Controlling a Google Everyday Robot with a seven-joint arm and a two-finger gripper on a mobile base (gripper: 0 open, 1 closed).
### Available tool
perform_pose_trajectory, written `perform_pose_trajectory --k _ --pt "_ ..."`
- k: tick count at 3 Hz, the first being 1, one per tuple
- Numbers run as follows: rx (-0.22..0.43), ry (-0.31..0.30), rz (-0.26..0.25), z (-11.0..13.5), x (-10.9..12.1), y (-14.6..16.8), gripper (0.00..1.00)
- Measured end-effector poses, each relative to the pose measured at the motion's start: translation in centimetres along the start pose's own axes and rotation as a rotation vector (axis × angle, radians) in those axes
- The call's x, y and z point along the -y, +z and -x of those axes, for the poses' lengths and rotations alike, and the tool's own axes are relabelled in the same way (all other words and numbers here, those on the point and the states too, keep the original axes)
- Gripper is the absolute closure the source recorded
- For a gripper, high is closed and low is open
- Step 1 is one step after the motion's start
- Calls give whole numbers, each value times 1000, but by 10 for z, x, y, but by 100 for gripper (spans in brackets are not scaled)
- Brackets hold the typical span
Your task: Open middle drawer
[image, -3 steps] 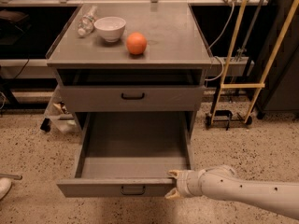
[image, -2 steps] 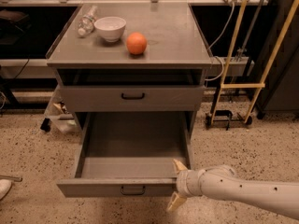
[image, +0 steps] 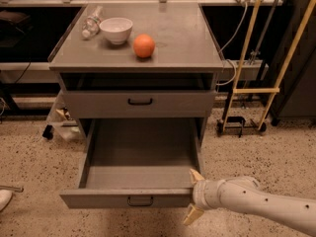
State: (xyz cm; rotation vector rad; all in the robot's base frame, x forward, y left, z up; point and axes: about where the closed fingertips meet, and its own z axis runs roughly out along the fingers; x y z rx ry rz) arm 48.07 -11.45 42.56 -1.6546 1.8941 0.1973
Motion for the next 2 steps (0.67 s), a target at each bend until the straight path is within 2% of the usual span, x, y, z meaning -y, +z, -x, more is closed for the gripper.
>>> perform_pose_trajectory --k 1,2 --pt "-10 42 -25 -10 -1 -54 0" --pt "-54 113 -96 -33 -7 -126 0"
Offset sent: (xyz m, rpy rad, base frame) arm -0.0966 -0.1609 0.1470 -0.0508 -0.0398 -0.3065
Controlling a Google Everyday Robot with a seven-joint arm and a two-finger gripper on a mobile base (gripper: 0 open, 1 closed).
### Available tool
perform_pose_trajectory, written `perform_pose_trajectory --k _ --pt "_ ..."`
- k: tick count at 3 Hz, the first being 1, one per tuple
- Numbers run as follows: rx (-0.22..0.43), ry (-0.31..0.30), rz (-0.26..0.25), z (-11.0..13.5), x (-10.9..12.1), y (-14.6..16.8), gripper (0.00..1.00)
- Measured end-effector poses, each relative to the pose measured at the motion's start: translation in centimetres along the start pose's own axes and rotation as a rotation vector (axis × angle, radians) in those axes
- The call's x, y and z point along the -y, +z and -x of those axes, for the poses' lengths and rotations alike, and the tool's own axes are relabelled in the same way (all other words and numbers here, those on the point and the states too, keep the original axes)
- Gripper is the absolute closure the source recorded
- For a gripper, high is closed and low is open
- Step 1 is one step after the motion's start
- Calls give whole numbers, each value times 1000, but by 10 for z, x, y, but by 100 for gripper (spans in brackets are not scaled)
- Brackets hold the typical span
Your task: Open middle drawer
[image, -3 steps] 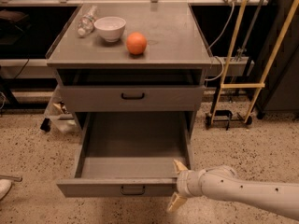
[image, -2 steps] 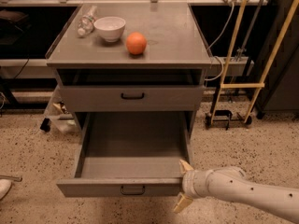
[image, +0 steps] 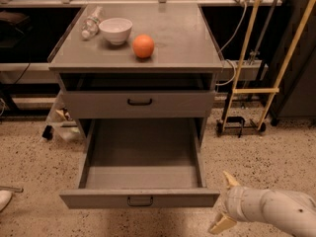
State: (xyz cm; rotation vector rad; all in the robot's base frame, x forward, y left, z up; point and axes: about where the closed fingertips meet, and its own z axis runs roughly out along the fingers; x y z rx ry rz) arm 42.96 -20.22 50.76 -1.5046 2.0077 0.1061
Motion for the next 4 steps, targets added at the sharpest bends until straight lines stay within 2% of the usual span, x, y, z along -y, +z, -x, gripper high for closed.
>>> perform_pose_trajectory --k 1,2,3,4 --pt "-44 82 -90 -21 -8 -72 0" --pt "-62 129 -186 -23 -21 -131 0" --pt "-104 91 -291 2 -41 -175 0" --pt "-176 -45 -363 44 -70 -191 0"
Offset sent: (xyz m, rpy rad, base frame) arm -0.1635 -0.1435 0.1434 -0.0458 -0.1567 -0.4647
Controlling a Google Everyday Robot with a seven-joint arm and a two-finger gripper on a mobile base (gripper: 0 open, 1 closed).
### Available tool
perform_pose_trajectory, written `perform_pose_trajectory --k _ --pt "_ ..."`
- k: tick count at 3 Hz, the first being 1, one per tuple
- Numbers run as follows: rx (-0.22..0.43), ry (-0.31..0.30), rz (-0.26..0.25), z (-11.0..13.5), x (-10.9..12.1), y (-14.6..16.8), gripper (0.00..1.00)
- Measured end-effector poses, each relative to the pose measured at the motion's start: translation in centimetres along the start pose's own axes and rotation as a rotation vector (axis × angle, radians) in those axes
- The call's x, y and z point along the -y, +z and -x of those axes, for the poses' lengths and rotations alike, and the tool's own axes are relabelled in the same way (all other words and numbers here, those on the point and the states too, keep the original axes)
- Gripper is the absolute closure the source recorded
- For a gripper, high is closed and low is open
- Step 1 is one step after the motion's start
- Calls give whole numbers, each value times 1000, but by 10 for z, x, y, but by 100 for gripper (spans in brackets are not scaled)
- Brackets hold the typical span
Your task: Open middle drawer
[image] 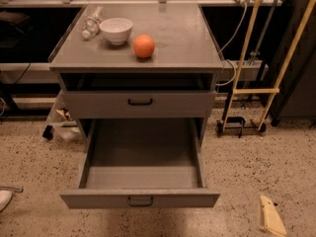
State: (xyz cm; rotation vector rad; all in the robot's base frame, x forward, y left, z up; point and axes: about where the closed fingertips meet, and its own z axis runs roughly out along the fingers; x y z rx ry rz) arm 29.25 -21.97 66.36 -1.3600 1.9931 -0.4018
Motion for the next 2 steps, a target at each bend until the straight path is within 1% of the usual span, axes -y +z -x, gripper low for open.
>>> perform_pose_trajectory --k 1,2 --pt "-2 -50 -18 16 -2 -6 0" --pt "-2 -50 -18 16 -2 -6 0"
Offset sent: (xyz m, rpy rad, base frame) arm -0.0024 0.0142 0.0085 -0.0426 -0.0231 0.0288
